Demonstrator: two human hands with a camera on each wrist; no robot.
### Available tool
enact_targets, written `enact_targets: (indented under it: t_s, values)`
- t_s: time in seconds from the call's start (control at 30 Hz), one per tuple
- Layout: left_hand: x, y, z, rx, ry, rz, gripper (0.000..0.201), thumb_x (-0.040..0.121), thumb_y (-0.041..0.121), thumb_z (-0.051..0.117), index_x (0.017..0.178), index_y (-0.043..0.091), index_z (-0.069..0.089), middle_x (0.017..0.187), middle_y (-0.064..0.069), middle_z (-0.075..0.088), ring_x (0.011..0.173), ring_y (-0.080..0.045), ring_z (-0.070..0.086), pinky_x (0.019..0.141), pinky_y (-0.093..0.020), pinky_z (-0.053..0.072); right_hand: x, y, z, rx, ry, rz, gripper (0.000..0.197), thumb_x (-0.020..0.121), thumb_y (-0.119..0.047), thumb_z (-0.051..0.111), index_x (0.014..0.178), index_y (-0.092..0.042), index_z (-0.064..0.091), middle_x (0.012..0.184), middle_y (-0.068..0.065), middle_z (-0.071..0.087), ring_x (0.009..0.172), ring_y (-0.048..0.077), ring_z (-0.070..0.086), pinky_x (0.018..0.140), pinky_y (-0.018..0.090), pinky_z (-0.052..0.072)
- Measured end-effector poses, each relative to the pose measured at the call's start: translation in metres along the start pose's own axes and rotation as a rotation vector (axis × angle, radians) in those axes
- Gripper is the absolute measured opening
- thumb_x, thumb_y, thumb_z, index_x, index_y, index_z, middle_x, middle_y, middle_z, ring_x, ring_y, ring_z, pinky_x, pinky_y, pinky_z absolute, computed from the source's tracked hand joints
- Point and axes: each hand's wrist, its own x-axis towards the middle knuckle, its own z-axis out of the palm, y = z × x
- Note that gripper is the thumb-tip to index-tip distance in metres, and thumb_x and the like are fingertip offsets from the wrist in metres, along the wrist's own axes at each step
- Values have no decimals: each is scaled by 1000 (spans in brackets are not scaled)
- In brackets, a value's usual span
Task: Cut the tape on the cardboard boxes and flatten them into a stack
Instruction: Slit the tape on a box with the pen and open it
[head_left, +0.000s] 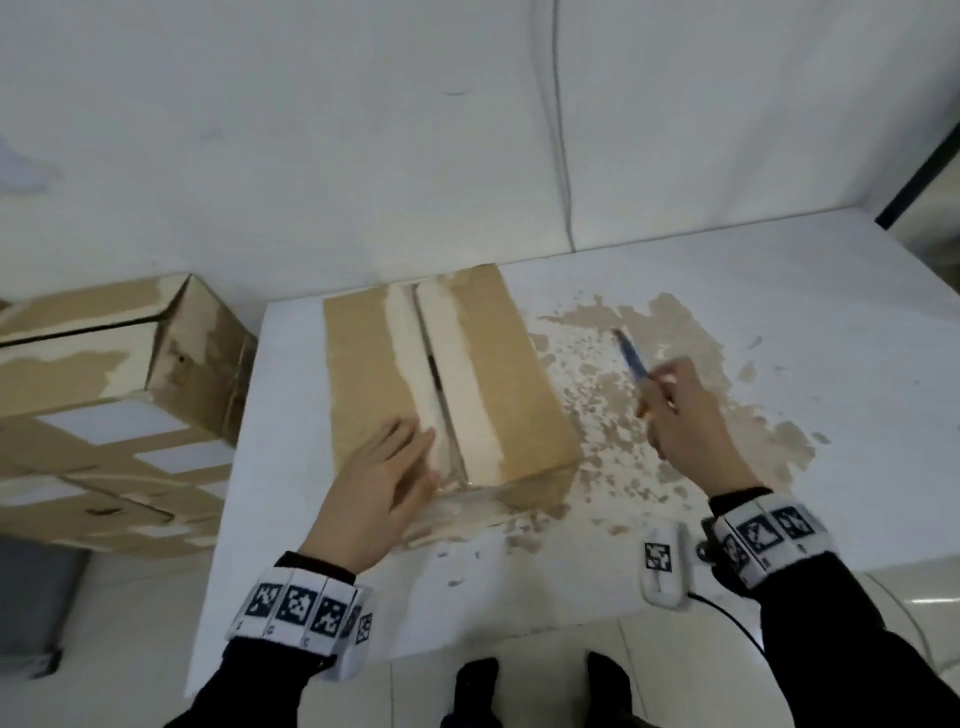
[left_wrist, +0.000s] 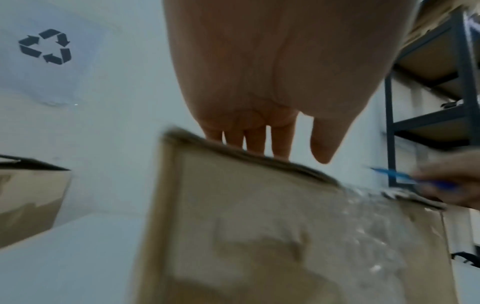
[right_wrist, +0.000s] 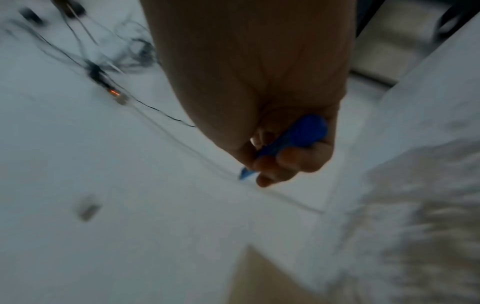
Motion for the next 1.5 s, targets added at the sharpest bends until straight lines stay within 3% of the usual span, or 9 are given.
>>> enact_targets:
  t_s: [0.13,0.23,0.4,0.5,0.63,0.73,0.93,1.27,1.5]
  values:
    - [-6,-49,-23,5,52,170,69,90,66,26,135,22,53,147,-1,43,139,-14,29,110,-38,32,30,-103,64,-9,-265,-58,11,100,-20,38,109,-16,41,73,5,52,54,17,43,46,25,34]
    - [8,-67,-25,71,114,202,62,91,56,39,136,15,51,145,-10,44,137,-25,36,111,-39,30,59,-145,117,-181,-375,-48,29,99,-16,33,128,-11,35,78,5,48,56,16,42,45,24,34]
    - [19,-72,-10,89,94,193,73,92,65,15,150,22,28,158,-4,18,148,-20,8,119,-36,1,82,-172,154,-479,-354,-11,35,99,-12,32,132,-3,38,114,16,54,82,29,55,58,28,41]
    - [20,-75,-5,96,131,174,68,91,59,26,147,21,35,155,-7,27,146,-22,17,117,-37,6,89,-171,165,-558,-315,-64,36,99,-8,34,135,-5,37,122,21,55,104,34,55,77,33,41]
    - [27,-68,-6,92,169,128,73,78,57,37,140,19,45,148,-8,40,139,-26,31,113,-40,16,92,-173,175,-645,-275,-106,31,98,-6,33,128,-2,43,112,21,58,101,36,55,71,33,35]
    - [27,-63,-6,85,191,108,72,80,58,37,139,17,45,146,-8,41,138,-26,33,113,-44,21,91,-182,176,-719,-240,-126,32,99,-7,31,127,-1,44,115,21,57,107,35,53,81,39,40]
    - [26,-64,-2,83,199,122,73,84,57,35,144,16,40,153,-9,31,145,-25,22,117,-38,9,97,-186,179,-752,-247,-124,33,99,-7,30,128,-1,44,119,23,56,111,36,52,89,39,39]
    - [29,-59,-3,58,244,67,67,85,53,35,137,15,50,149,-9,40,142,-24,30,116,-34,10,76,-183,165,-788,-382,-96,31,99,-6,35,128,0,47,127,21,53,114,35,49,91,36,39]
    - [30,-59,-2,82,223,42,77,78,57,23,143,20,40,154,-5,31,145,-21,19,117,-31,1,8,-147,142,-713,-446,-37,28,98,-4,36,122,-7,49,107,18,58,84,30,54,63,32,39]
